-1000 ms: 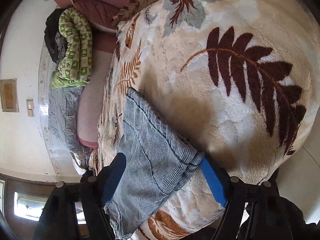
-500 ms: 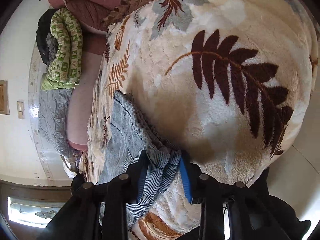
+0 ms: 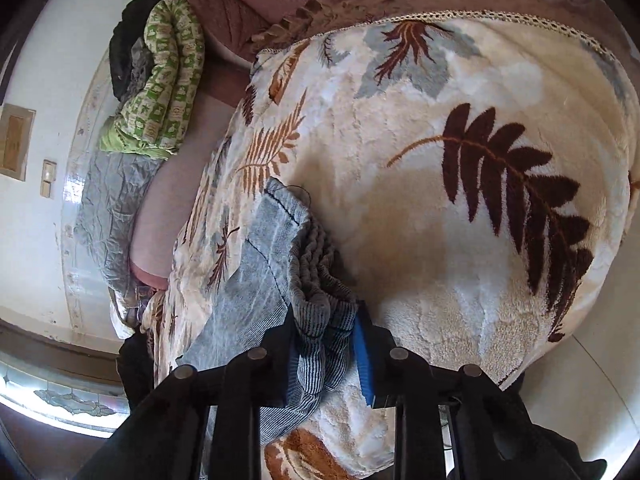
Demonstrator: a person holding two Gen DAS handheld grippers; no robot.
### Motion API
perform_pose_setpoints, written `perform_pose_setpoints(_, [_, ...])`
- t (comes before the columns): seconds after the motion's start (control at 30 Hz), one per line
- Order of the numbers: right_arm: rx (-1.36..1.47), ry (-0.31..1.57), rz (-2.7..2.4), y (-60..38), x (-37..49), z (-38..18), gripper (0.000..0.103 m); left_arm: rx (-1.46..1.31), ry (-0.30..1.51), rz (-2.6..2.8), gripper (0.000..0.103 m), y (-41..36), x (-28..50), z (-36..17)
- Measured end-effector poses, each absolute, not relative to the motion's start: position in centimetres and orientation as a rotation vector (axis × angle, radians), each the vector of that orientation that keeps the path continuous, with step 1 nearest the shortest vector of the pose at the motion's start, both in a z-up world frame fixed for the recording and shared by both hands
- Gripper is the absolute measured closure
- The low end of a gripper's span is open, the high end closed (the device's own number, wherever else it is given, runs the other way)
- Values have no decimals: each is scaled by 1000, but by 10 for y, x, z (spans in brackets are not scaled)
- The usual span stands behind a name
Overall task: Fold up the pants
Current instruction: 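Lift the leg hem with the right tool and fold it over the jeans, then move the left tool to the folded leg and close it on the fabric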
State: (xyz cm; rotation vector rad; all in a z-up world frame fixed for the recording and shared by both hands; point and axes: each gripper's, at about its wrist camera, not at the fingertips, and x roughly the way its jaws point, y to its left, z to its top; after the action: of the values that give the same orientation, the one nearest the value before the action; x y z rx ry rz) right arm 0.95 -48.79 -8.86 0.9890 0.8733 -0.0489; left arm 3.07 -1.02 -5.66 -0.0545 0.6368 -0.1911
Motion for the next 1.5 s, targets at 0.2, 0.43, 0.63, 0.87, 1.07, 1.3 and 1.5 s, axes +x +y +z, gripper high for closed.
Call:
perform_pose_setpoints(0.2, [933, 880, -34, -486, 15, -81, 78, -63, 638, -202, 23, -10, 32, -55])
perform_pose_setpoints(0.43, [746, 849, -26, -456, 20, -50, 82, -96, 625, -200, 23, -5, 32, -50])
perform_pose_setpoints(0.63, [368, 793, 128, -341, 36, 3, 85, -119, 585, -170, 23, 6, 30, -41])
perform_pose_setpoints(0.87, [84, 877, 429, -175, 34, -35, 85, -243, 539, -59, 23, 47, 32, -31])
perform_pose_setpoints(1.07, [245, 934, 490, -173, 39, -79, 77, -350, 562, -6, 23, 75, 38, -34])
perform_pose_setpoints(1.3, [480, 964, 657, -209, 29, -64, 36, -313, 545, -31, 23, 64, 35, -30])
perform_pose_setpoints(1.5, [768, 909, 593, -277, 25, -68, 33, -233, 608, -106, 23, 36, 40, -39])
